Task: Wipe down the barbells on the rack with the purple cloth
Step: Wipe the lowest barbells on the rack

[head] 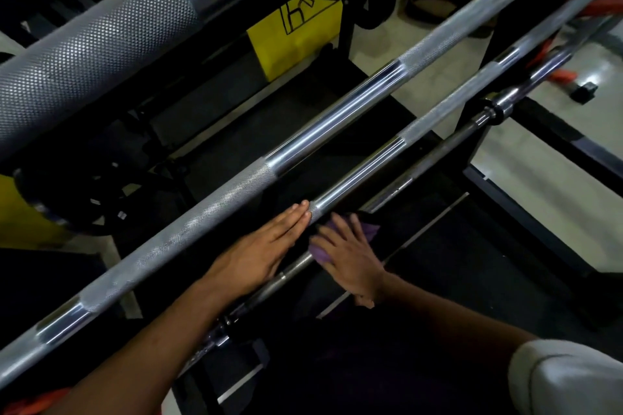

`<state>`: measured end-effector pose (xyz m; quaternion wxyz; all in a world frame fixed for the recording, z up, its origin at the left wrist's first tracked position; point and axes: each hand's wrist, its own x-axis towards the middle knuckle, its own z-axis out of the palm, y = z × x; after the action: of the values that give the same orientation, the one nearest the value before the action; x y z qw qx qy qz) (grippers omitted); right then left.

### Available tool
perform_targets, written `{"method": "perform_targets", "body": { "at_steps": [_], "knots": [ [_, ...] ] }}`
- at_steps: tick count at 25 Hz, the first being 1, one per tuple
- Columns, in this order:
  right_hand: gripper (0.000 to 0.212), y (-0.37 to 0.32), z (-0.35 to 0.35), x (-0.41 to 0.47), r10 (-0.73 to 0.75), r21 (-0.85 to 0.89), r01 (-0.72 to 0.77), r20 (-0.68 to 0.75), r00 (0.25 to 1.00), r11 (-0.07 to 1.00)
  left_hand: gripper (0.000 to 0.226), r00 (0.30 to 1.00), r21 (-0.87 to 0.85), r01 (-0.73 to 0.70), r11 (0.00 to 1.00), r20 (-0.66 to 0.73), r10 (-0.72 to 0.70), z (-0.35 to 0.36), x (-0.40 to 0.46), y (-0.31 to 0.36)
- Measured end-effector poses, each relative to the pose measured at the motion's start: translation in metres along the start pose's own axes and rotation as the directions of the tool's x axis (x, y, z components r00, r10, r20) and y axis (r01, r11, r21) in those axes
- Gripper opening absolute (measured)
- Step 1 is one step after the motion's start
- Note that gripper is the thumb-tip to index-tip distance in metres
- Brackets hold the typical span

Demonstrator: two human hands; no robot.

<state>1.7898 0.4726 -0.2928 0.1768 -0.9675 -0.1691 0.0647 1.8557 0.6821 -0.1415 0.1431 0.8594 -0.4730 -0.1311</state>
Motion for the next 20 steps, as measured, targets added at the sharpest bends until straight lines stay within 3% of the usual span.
{"method": "perform_targets", "body": {
  "at_steps": [3, 5, 6, 8, 9, 11, 12, 13, 16, 18, 20],
  "knots": [
    [0.056, 0.01, -0.002, -0.025, -0.13, 0.198, 0.114, 0.069, 0.989, 0.974, 0.075, 1.0, 0.004, 0.001, 1.0, -0.005, -0.001, 0.001, 0.0, 0.001],
    [0.056, 0.023, 0.002, -0.051, -0.12, 0.455, 0.064, 0.095, 0.988, 0.888, 0.077, 1.0, 0.004, 0.001, 1.0, -0.007, -0.001, -0.001, 0.0, 0.001],
    [0.058, 0.03, 0.005, -0.067, -0.077, 0.647, -0.027, 0.132, 0.988, 0.762, 0.078, 1.0, 0.006, 0.004, 1.0, -0.005, -0.004, -0.001, -0.001, 0.002],
    [0.065, 0.041, 0.003, -0.09, 0.198, 0.925, -0.302, 0.259, 0.945, 0.231, 0.079, 1.0, 0.014, 0.013, 1.0, -0.005, -0.012, -0.001, -0.001, 0.002],
    [0.065, 0.049, 0.0, -0.096, 0.39, 0.939, -0.343, 0.325, 0.861, -0.025, 0.078, 1.0, 0.015, 0.013, 1.0, -0.005, -0.013, -0.001, -0.001, 0.003],
    [0.055, 0.073, -0.004, -0.1, 0.679, 0.881, -0.265, 0.471, 0.564, -0.391, 0.076, 1.0, 0.007, 0.009, 1.0, -0.002, -0.009, 0.0, 0.0, 0.002],
    [0.052, 0.086, -0.004, -0.098, 0.715, 0.83, -0.169, 0.547, 0.435, -0.532, 0.076, 1.0, 0.005, 0.005, 1.0, -0.002, -0.005, 0.0, 0.0, 0.002],
    [0.051, 0.098, -0.005, -0.092, 0.704, 0.775, -0.047, 0.596, 0.387, -0.63, 0.077, 1.0, 0.004, 0.002, 1.0, -0.005, -0.002, 0.0, 0.001, 0.001],
    [0.044, 0.119, -0.022, -0.04, 0.701, 0.667, 0.234, 0.621, 0.351, -0.708, 0.08, 1.0, 0.002, 0.01, 1.0, -0.001, -0.01, 0.001, 0.0, -0.002],
    [0.041, 0.121, -0.037, 0.006, 0.715, 0.639, 0.322, 0.6, 0.359, -0.699, 0.081, 1.0, -0.009, 0.007, 1.0, 0.007, -0.007, 0.001, -0.001, -0.002],
    [0.046, 0.123, -0.04, 0.042, 0.745, 0.651, 0.362, 0.596, 0.301, -0.667, 0.081, 1.0, -0.013, 0.007, 1.0, 0.015, -0.007, 0.002, -0.001, -0.003]
  ]
}}
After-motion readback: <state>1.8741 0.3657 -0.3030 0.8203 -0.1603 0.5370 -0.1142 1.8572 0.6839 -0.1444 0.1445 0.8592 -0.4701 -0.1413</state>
